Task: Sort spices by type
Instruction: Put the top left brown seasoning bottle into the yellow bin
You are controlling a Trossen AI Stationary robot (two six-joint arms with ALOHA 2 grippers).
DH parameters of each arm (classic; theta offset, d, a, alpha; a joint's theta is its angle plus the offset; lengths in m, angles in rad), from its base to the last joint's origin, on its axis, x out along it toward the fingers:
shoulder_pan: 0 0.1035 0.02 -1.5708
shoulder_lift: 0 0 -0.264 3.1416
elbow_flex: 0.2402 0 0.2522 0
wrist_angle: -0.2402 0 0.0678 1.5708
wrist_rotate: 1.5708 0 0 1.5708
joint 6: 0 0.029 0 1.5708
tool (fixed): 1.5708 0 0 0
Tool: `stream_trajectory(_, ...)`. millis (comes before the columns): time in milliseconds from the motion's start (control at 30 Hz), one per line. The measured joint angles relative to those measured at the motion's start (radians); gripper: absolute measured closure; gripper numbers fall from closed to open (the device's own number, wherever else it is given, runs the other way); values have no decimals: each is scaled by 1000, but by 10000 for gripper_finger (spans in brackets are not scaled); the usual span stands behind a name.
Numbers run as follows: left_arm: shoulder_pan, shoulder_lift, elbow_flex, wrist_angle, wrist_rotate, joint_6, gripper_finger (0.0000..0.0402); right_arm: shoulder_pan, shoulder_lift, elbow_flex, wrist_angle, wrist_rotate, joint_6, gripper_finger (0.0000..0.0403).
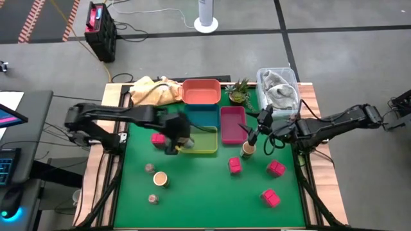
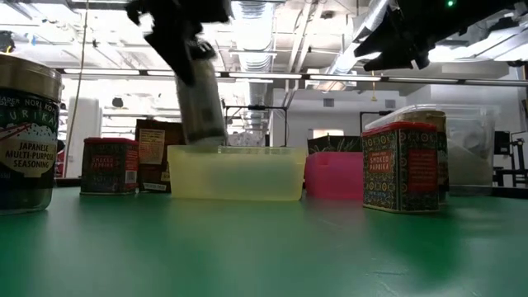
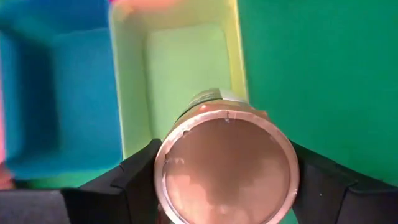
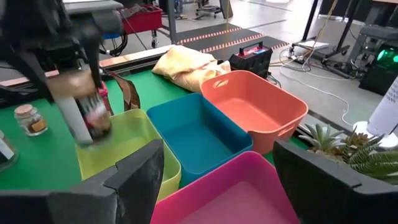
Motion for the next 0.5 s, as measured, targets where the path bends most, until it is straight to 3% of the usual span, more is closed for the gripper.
stream_trajectory(267, 35, 254, 192, -100, 1, 113, 135, 9, -42, 0, -18, 1, -25, 76)
stream_trajectory(400, 34, 307, 240, -152, -9, 124, 135, 27, -66, 0, -75, 1, -13, 76)
stream_trajectory(500, 33, 309, 249, -154, -25, 97, 110, 38, -71, 0, -81, 1, -9, 76)
